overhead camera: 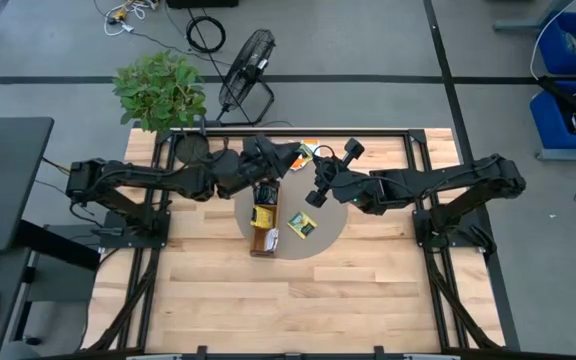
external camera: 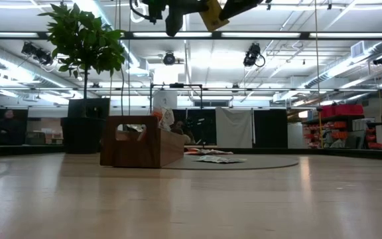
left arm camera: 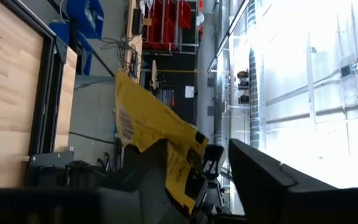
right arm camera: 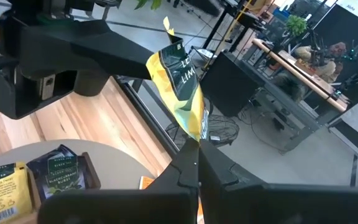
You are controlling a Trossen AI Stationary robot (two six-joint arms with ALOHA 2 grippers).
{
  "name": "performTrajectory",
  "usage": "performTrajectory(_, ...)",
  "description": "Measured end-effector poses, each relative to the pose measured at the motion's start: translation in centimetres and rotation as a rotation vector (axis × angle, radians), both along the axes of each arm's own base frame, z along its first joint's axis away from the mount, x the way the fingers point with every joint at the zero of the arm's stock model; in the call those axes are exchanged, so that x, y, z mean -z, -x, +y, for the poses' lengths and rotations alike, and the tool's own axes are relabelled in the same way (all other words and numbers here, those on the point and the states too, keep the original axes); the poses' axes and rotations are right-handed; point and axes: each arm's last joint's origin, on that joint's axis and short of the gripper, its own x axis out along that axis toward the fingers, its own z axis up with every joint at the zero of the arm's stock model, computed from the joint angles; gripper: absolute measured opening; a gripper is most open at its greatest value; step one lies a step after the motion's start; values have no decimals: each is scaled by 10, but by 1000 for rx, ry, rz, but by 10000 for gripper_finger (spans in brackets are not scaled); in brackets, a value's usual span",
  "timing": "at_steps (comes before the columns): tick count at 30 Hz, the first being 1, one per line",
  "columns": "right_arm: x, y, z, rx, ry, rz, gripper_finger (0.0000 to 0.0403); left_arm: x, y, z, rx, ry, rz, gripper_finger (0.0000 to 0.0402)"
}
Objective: Pick & Place Tea
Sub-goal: Put the yellow tea bag into the middle section of the wooden organizer
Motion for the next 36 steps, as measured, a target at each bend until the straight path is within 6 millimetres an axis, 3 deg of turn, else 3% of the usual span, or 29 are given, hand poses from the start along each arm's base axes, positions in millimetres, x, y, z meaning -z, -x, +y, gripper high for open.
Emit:
performTrajectory(16, 0, 0, 0, 0, 1, 6, 0, 4, 0, 0, 13, -45, 69, 10)
performTrajectory(26, 2, 3, 3, -52, -22, 37, 17, 4, -1, -1, 41, -75, 84, 3)
performTrajectory(36, -2, 20, 16, -118, -29, 100, 132, 3, -2, -6, 196, -150, 101, 1)
